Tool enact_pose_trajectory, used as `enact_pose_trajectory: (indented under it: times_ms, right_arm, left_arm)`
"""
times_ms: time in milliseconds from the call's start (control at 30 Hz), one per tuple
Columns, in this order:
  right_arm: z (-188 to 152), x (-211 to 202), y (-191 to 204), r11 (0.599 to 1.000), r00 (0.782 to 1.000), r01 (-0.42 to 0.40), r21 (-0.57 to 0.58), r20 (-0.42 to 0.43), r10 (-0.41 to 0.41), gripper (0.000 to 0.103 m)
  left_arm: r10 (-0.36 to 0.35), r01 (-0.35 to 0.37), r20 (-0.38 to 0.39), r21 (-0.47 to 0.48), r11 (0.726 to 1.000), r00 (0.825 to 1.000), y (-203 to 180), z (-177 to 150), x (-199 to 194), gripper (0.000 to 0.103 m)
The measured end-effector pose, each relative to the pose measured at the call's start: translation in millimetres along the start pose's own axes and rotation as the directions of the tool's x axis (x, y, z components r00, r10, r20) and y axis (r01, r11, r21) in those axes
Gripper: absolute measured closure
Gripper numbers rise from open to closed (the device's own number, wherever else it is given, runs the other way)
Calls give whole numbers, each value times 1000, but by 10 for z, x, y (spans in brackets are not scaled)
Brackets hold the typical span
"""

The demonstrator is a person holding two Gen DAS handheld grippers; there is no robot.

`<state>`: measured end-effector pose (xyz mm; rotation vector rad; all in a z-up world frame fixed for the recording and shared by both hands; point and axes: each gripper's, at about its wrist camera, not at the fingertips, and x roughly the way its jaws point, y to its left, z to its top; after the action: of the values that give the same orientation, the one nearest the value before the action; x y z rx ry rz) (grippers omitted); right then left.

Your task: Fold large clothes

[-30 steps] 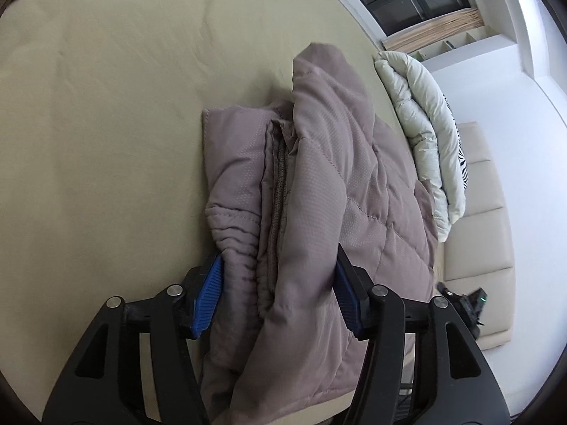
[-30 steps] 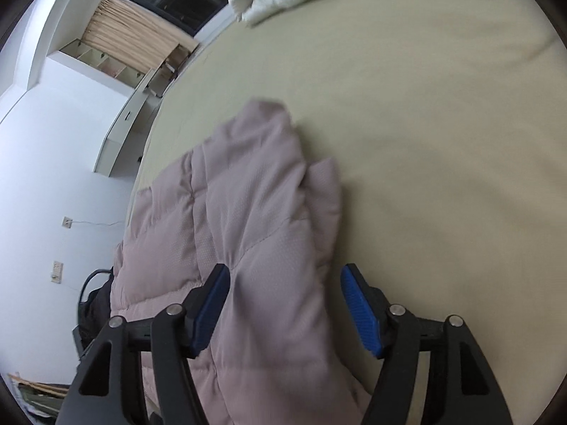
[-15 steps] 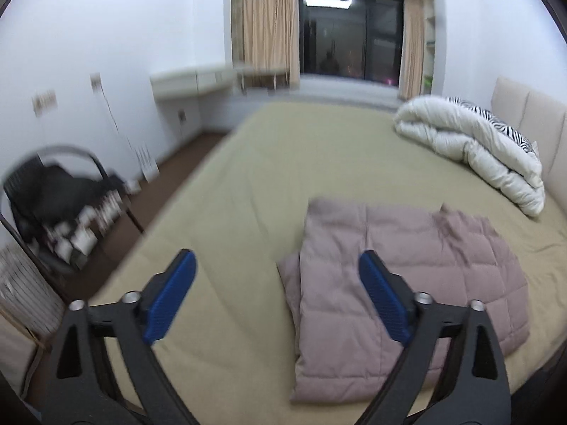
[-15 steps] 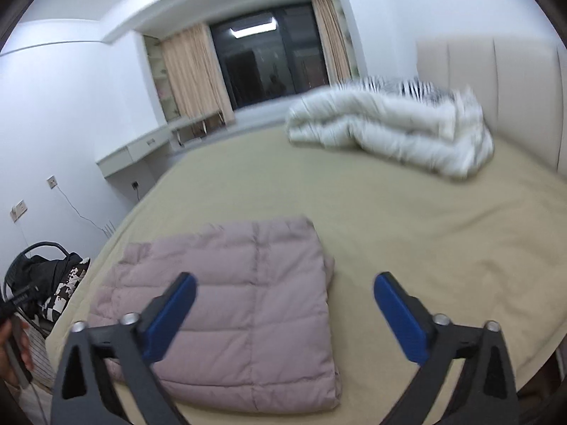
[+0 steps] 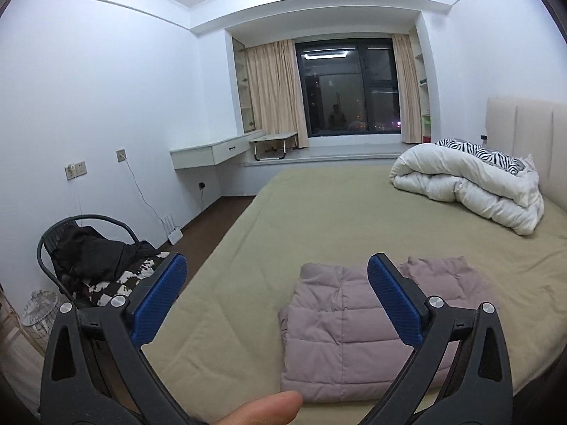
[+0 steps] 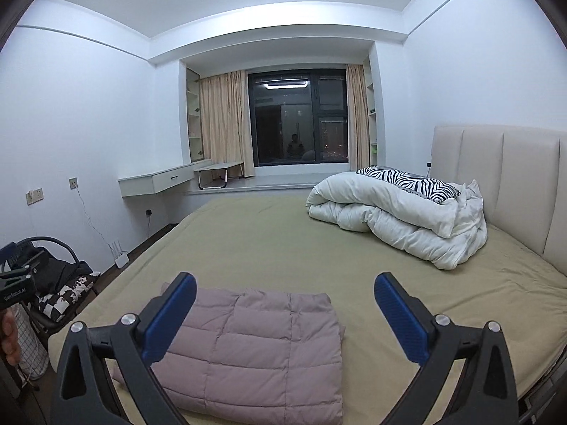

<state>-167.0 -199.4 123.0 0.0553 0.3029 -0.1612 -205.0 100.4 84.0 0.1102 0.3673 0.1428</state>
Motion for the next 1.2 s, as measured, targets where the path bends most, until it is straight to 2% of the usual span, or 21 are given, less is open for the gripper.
enact_pose_trajectory:
  times_ms: [133, 333, 400, 500, 633, 700, 833, 1200]
  right_arm:
    - [127, -157, 74, 1000, 1000, 11, 20, 3, -11, 0]
    - [164, -36, 211, 998, 988, 19, 55, -154, -10, 0]
    - [80, 89, 259, 997, 974, 48, 62, -225, -33, 0]
    - [-119, 311, 312, 996, 945, 67, 59, -323, -45, 0]
    - [-390, 480, 378, 996, 913, 81, 41, -404, -58, 0]
    - [-471, 516, 382, 996, 906, 88, 29, -418, -68, 0]
    - [-591, 588, 385, 995, 891, 101, 18, -447, -82, 0]
    - [-824, 719, 472, 994, 853, 103, -22, -512, -100, 0]
  left_arm:
    - [8, -9, -65, -14, 1000, 998, 53, 136, -162, 0]
    - [17, -16, -178, 5, 1000, 984, -40, 108, -157, 0]
    - [-5, 7, -242, 6, 1000, 970, -133, -1, 60, 0]
    - [-56, 59, -358, -3, 998, 932, -267, -220, 356, 0]
    - [-50, 62, -441, 12, 998, 896, -438, -584, 639, 0]
    - [-50, 62, -460, 12, 998, 886, -457, -708, 695, 0]
    - [-46, 59, -474, 13, 998, 879, -469, -884, 896, 0]
    - [-70, 71, -496, -19, 997, 866, -429, -969, 1044, 0]
